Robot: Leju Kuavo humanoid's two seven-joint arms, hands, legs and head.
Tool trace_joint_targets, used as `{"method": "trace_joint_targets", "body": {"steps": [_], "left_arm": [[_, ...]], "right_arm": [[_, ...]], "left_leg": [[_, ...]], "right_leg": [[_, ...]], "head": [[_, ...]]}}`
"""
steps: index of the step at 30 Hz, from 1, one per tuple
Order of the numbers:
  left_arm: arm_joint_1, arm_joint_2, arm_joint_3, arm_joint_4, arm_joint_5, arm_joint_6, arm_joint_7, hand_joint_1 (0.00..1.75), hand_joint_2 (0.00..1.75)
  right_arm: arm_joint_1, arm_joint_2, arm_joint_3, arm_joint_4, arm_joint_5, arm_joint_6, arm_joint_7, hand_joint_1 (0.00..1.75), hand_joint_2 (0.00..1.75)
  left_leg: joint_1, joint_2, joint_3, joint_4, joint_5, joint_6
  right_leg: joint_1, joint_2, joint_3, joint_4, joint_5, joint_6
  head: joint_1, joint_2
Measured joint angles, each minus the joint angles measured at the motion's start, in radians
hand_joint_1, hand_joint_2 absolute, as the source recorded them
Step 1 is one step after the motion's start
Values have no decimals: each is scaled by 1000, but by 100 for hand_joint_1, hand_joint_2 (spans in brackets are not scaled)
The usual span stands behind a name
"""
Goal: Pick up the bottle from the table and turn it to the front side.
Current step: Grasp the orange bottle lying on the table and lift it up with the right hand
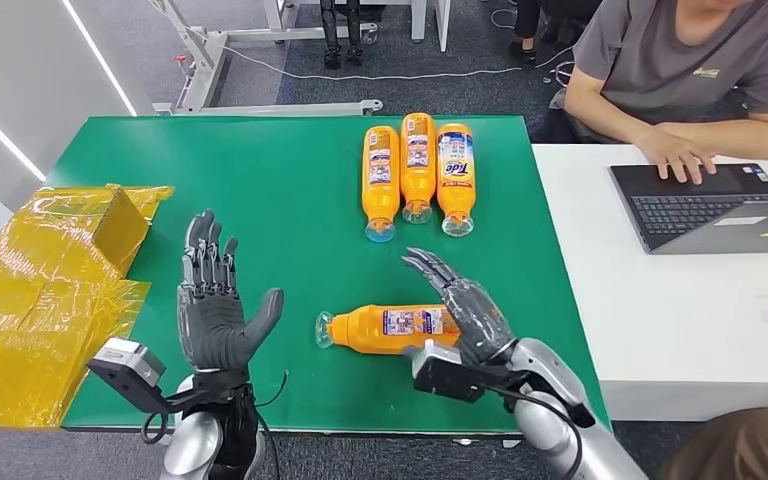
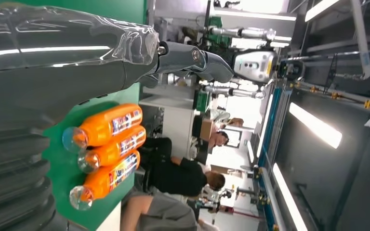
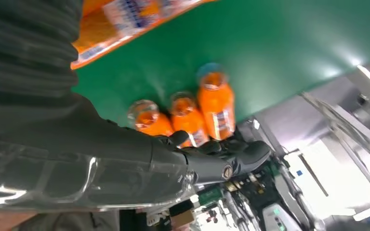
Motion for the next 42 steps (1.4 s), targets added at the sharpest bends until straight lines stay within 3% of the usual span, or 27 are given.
{"method": "trace_joint_targets", "body": {"steps": [8, 15, 19, 28, 31, 42], "left_arm": [[-69, -2, -45, 64, 47, -31, 0, 0, 175], [-64, -6, -56, 66, 29, -60, 19, 0, 175], [-53, -11, -56, 48, 10, -78, 40, 0, 175], [-44, -19, -49, 40, 4, -136, 24, 0, 175], [-43, -19, -45, 40, 4, -140, 13, 0, 175], [-62, -27, -34, 55, 3, -153, 6, 0, 175]], "right_arm": [[-39, -245, 10, 18, -23, 144, 67, 0, 175], [-23, -388, 38, -24, -26, 277, 125, 0, 175], [-29, -416, 62, -18, -4, 311, 108, 0, 175], [-212, -405, 176, 127, -48, 326, 31, 0, 175], [-273, -376, 208, 182, -44, 327, 14, 0, 175], [-607, -76, 393, 572, -54, 381, -104, 0, 175]], "left_leg": [[0, -2, -2, 1, 0, 1], [0, -3, -2, 1, -1, 2], [0, -1, -2, 1, -1, 2], [0, -2, -2, 1, 1, 4], [0, -1, -3, 1, 1, 4], [0, 2, -1, 1, 3, 1]], "right_leg": [[-1, -1, 0, 0, 1, 1], [0, -3, 0, 0, 0, 2], [0, 0, 0, 0, 0, 2], [0, -2, 0, 1, 1, 2], [0, -1, 0, 1, 2, 2], [0, 2, -1, 2, 3, 1]], "head": [[0, 0], [0, 0], [-1, 0], [0, 0], [0, 0], [-1, 0]]}}
